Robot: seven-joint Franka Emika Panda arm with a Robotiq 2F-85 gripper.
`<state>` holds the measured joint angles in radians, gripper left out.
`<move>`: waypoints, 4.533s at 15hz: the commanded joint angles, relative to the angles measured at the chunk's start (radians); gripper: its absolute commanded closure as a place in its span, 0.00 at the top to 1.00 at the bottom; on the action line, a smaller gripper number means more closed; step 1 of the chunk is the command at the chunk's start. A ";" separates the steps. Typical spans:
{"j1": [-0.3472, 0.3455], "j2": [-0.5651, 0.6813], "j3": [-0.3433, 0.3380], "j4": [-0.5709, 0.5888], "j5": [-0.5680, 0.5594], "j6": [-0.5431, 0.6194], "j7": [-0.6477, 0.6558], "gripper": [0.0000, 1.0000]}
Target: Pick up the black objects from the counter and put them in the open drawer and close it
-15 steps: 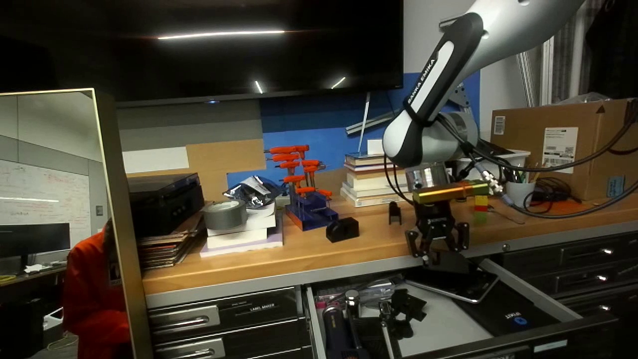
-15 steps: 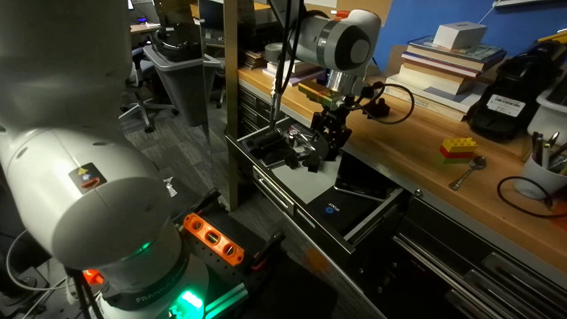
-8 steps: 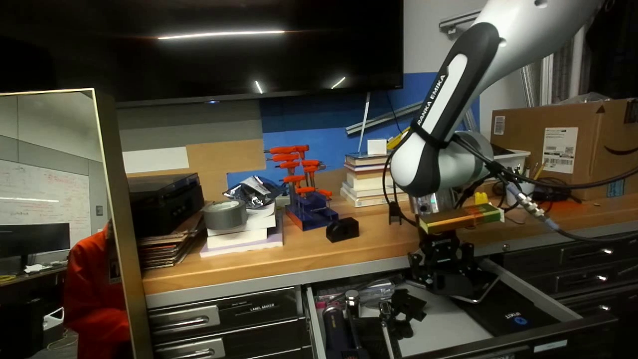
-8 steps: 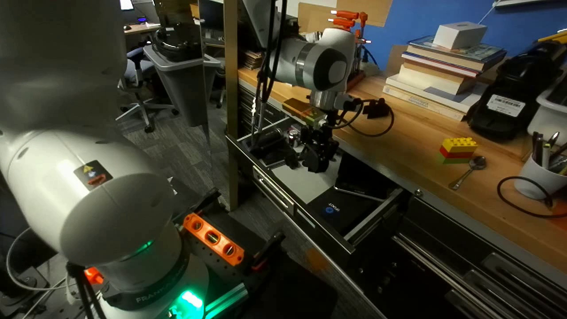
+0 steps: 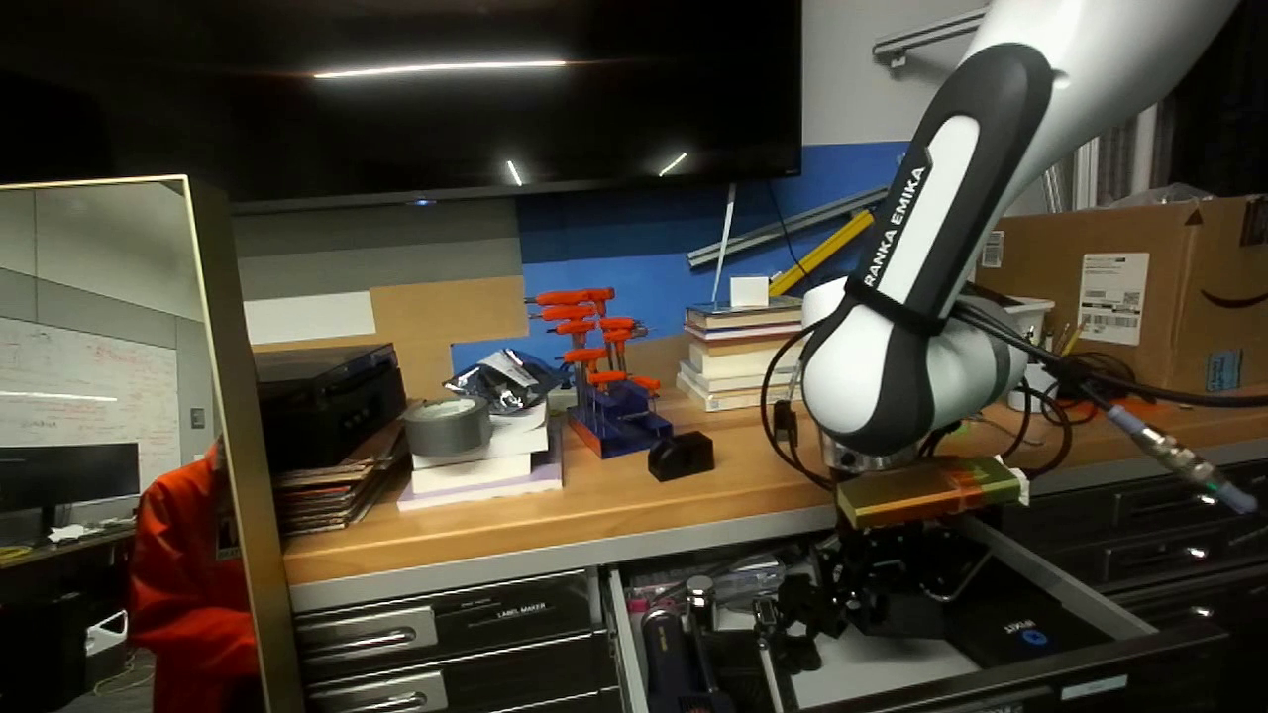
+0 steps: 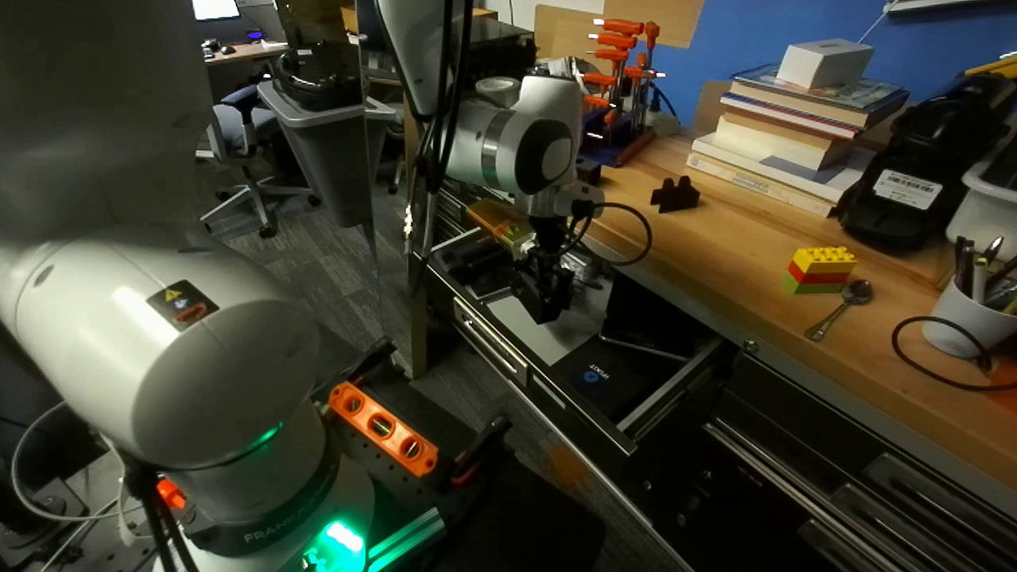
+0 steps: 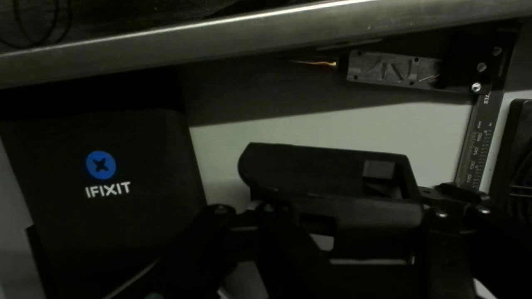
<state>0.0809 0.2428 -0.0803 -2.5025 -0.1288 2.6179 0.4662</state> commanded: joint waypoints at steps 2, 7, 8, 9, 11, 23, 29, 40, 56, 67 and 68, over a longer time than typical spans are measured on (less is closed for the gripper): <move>0.029 -0.076 -0.016 -0.100 -0.021 0.063 0.069 0.22; 0.022 -0.067 -0.018 -0.120 -0.010 0.092 0.076 0.22; 0.017 -0.060 -0.019 -0.119 -0.002 0.091 0.072 0.22; 0.014 -0.056 -0.021 -0.119 0.002 0.091 0.071 0.31; 0.008 -0.046 -0.028 -0.114 0.010 0.085 0.070 0.59; 0.031 -0.152 -0.085 -0.021 -0.192 -0.045 0.167 1.00; -0.019 -0.195 -0.026 0.167 -0.245 -0.159 0.155 1.00; -0.044 0.093 -0.044 0.588 -0.186 -0.178 0.162 1.00; -0.062 0.412 -0.080 0.975 0.033 -0.322 0.141 1.00; -0.081 0.417 -0.056 0.991 0.051 -0.384 0.044 0.24; -0.091 0.391 -0.037 0.968 0.067 -0.401 -0.015 0.24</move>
<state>0.0148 0.6709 -0.1583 -1.5286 -0.1143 2.2901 0.5766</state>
